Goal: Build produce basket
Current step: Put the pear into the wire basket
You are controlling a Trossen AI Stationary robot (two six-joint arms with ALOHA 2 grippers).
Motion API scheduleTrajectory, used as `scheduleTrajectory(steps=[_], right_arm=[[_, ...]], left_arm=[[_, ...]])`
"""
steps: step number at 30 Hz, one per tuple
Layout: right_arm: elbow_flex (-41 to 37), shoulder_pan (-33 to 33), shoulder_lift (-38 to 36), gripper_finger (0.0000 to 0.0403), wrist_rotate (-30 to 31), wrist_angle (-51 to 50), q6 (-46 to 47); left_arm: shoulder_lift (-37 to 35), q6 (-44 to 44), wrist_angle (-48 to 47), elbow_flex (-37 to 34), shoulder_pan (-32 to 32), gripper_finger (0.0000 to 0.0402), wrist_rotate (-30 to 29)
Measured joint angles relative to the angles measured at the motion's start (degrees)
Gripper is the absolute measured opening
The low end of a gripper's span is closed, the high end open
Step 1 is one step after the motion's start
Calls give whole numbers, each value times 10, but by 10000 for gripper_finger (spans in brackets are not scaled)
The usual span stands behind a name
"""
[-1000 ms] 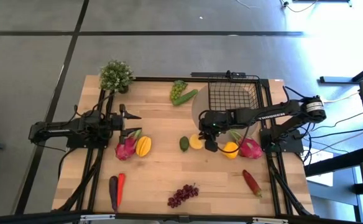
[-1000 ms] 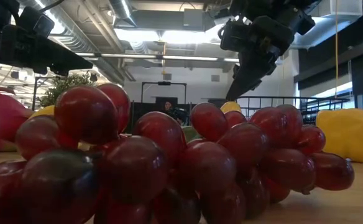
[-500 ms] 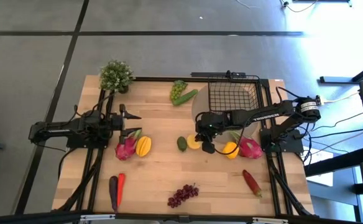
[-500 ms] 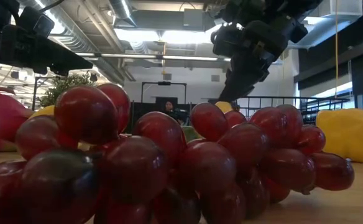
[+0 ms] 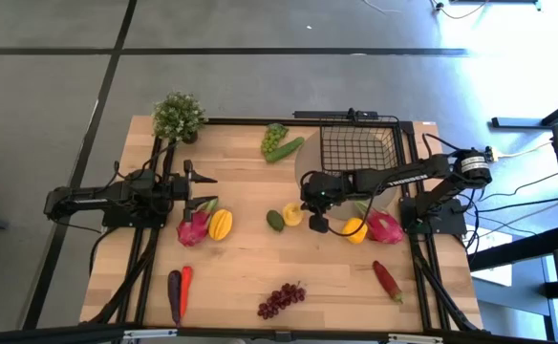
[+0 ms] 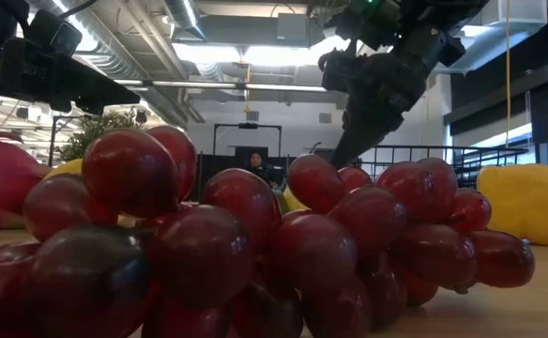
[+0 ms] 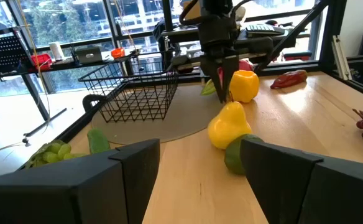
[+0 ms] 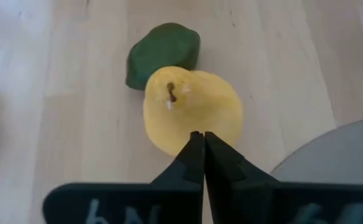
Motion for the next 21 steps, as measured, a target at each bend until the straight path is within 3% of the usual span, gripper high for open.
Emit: scheduleTrajectory(steps=[9, 21], right_arm=[[0, 0, -3, 23, -16, -3, 15], [1, 0, -29, 126, -16, 2, -34]], left_arm=[[0, 0, 0, 0, 0, 213, 0], [0, 0, 0, 0, 0, 213, 0]])
